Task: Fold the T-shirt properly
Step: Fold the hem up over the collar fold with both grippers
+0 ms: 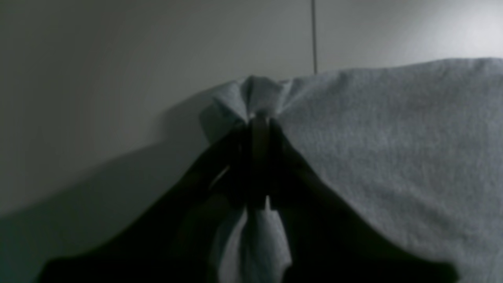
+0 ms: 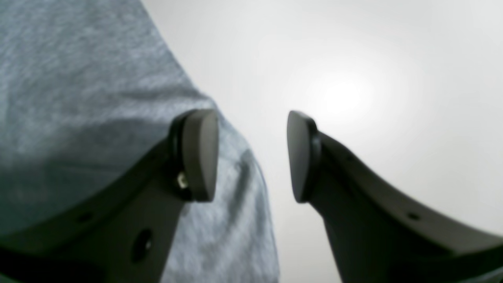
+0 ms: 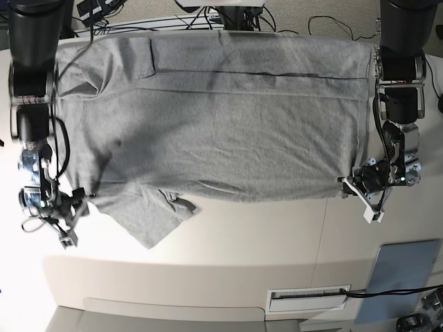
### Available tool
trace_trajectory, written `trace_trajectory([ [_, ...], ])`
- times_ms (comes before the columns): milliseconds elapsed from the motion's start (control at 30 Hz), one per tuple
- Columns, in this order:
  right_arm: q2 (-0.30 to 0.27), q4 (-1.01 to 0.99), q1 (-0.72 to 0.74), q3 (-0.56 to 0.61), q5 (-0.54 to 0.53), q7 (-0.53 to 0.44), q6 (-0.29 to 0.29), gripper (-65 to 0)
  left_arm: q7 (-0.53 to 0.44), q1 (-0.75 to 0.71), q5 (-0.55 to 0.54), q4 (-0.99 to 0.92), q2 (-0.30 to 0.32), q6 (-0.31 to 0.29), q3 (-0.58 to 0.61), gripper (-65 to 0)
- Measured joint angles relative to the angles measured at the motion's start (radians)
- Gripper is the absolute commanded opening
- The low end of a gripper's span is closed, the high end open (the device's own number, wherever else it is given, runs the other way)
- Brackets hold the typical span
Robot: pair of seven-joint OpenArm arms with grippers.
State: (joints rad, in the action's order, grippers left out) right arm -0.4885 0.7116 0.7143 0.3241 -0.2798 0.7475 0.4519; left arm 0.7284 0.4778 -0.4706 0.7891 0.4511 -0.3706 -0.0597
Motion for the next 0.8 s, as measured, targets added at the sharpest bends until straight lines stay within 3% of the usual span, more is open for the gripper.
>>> trace_trajectory([
  [200,0.068,-0.302,0.103,0.068,0.084,-0.105,0.029,-36.9,0.004,0.000,-0.002,0.000,0.000,0.000,0.000,-65.0],
  [400,0.073,-0.344,0.111,0.069,0.118,-0.127,0.040,-37.9,0.004,-0.001,-0.002,0.000,0.000,0.000,0.000,-65.0],
  [600,0.073,-0.336,0.083,0.068,0.126,-0.144,0.103,-64.0,0.004,-0.001,-0.002,0.000,0.000,0.000,0.000,-65.0],
  [800,0.070,-0.325,0.076,0.064,0.125,-0.148,0.102,-65.0,0.004,-0.001,-0.001,0.000,0.000,0.000,0.000,-65.0],
])
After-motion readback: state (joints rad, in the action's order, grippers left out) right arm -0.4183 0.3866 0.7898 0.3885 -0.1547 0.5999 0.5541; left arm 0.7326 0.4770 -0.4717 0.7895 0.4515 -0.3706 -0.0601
